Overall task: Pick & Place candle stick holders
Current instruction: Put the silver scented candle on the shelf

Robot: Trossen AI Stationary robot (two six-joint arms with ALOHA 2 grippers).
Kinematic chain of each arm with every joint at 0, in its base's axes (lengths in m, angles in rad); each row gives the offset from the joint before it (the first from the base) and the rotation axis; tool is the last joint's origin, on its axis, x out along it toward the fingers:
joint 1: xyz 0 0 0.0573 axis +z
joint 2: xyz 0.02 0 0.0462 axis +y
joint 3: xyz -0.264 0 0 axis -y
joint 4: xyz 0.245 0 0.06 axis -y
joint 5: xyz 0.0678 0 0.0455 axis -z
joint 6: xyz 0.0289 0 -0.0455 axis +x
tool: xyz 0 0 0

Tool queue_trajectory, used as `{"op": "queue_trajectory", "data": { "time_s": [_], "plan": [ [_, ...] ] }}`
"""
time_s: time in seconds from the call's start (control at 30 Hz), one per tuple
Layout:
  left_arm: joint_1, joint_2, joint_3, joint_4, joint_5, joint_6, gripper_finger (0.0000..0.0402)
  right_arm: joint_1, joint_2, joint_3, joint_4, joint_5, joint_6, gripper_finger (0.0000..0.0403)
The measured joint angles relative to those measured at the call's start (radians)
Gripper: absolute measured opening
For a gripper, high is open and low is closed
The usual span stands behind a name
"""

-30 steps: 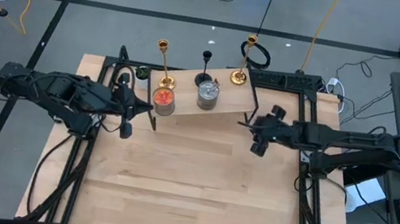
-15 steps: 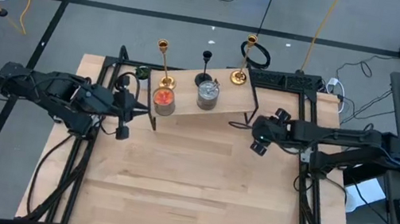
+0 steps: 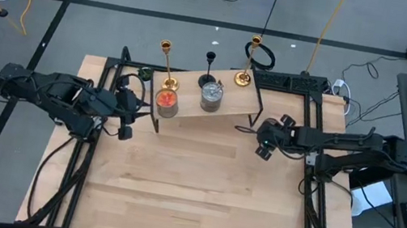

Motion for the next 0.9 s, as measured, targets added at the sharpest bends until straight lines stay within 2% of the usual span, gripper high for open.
{"op": "queue_trajectory", "data": {
  "time_s": [0.2, 0.27, 0.4, 0.53, 0.8, 0.9],
  "plan": [
    [0.000, 0.000, 0.000, 0.000, 0.000, -0.007, 0.0118, -0.020, -0.001, -0.010, 0.003, 0.006, -0.012, 0.0027],
    [0.000, 0.000, 0.000, 0.000, 0.000, -0.010, 0.0118, -0.018, 0.000, -0.010, 0.002, 0.002, -0.037, 0.0010],
    [0.000, 0.000, 0.000, 0.001, 0.001, -0.023, 0.0118, -0.013, 0.000, -0.010, 0.016, -0.010, -0.025, 0.0015],
    [0.000, 0.000, 0.000, 0.001, 0.001, -0.033, 0.0118, 0.010, -0.012, 0.009, 0.039, -0.086, -0.024, 0.0005],
    [0.000, 0.000, 0.000, 0.002, 0.002, -0.033, 0.0118, 0.093, -0.086, 0.151, 0.063, -0.081, 0.051, 0.0003],
    [-0.001, 0.000, 0.000, 0.002, 0.002, -0.034, 0.0118, 0.123, -0.116, 0.202, 0.154, -0.150, 0.043, 0.0003]
  ]
}}
